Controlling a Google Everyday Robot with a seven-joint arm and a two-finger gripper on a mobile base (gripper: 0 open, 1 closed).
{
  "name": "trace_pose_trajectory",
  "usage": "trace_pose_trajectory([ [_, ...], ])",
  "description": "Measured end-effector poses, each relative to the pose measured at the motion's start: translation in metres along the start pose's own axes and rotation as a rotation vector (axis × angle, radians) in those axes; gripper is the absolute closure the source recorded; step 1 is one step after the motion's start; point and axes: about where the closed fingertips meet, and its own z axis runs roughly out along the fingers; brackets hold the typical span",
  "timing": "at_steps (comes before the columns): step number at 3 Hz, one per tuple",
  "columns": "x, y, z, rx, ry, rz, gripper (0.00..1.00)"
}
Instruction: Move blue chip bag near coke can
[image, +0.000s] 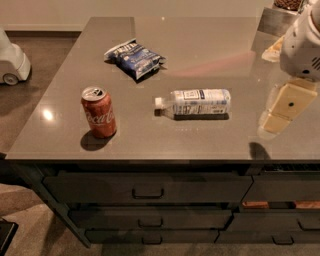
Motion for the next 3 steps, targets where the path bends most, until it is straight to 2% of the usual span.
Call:
trace_pose_trajectory([
  [1,-0.022,-0.027,0.016,0.034,-0.059,0.077,0.00],
  [3,-0.062,-0.066,0.053,0.049,-0.142,0.206,0.00],
])
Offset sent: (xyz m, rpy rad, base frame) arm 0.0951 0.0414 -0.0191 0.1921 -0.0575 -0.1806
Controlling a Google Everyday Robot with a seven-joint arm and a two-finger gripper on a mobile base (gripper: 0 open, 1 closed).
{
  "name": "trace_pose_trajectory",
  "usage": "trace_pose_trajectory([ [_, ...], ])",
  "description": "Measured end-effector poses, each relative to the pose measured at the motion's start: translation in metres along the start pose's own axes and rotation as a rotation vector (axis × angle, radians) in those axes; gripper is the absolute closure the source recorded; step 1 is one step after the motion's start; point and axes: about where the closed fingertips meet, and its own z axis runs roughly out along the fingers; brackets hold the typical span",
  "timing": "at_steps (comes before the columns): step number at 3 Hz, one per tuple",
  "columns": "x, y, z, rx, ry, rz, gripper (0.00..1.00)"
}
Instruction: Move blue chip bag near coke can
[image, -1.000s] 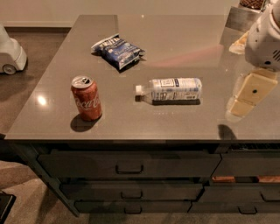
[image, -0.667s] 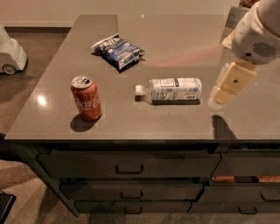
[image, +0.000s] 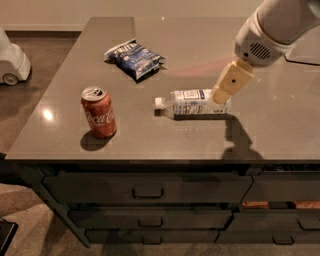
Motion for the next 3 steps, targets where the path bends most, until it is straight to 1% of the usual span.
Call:
trace_pose_trajectory([
  [1,0.000,0.000,0.000,0.000,0.000,0.000,0.00],
  [2,-0.010,-0.009,0.010,-0.026,-0.048,0.056,0.00],
  [3,-0.035,-0.028,0.033,-0.063,-0.093,0.107,0.00],
])
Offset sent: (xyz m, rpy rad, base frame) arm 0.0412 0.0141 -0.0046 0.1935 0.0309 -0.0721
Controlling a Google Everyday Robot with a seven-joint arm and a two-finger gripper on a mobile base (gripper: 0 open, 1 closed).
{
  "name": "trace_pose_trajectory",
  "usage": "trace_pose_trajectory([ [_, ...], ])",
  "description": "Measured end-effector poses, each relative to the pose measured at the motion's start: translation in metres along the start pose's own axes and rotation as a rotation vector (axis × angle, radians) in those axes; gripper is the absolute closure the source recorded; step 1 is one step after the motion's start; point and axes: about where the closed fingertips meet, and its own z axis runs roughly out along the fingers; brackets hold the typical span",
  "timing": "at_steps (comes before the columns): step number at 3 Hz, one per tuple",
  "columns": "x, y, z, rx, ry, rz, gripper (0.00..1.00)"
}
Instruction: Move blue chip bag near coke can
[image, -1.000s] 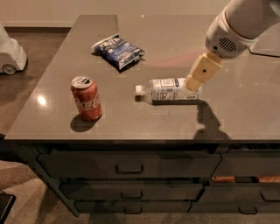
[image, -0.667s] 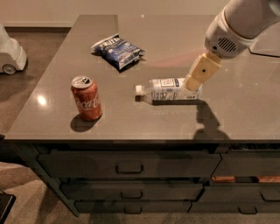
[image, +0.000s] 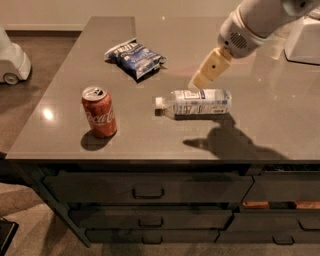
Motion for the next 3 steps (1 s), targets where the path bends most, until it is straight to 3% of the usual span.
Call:
trace_pose_trajectory([
  [1,-0.044,-0.023,0.038,-0.019,-0.064,0.033,0.00],
  [2,-0.096,-0.046,0.084,0.007,-0.141,0.068,0.00],
  [3,-0.127,-0.059,0.115,0.037,-0.182,0.096,0.00],
])
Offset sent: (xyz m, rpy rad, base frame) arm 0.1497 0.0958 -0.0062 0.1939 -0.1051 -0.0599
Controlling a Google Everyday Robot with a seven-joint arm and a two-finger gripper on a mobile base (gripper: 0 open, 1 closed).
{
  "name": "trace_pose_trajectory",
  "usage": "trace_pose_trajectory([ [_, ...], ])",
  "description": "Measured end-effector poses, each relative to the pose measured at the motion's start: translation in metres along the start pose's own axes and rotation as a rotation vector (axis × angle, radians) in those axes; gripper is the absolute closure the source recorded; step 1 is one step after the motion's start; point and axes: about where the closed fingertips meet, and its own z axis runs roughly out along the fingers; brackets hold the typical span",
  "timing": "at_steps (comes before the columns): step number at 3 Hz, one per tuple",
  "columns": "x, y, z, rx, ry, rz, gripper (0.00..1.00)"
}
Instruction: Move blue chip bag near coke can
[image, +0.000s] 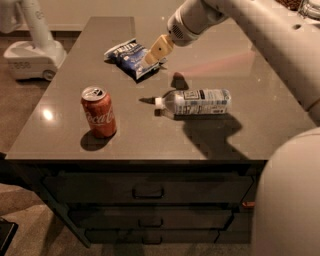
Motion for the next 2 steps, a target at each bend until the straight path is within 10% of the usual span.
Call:
trace_pose_trajectory([
  [2,-0.032,-0.005,0.067,0.002,0.017,0.003,0.00],
])
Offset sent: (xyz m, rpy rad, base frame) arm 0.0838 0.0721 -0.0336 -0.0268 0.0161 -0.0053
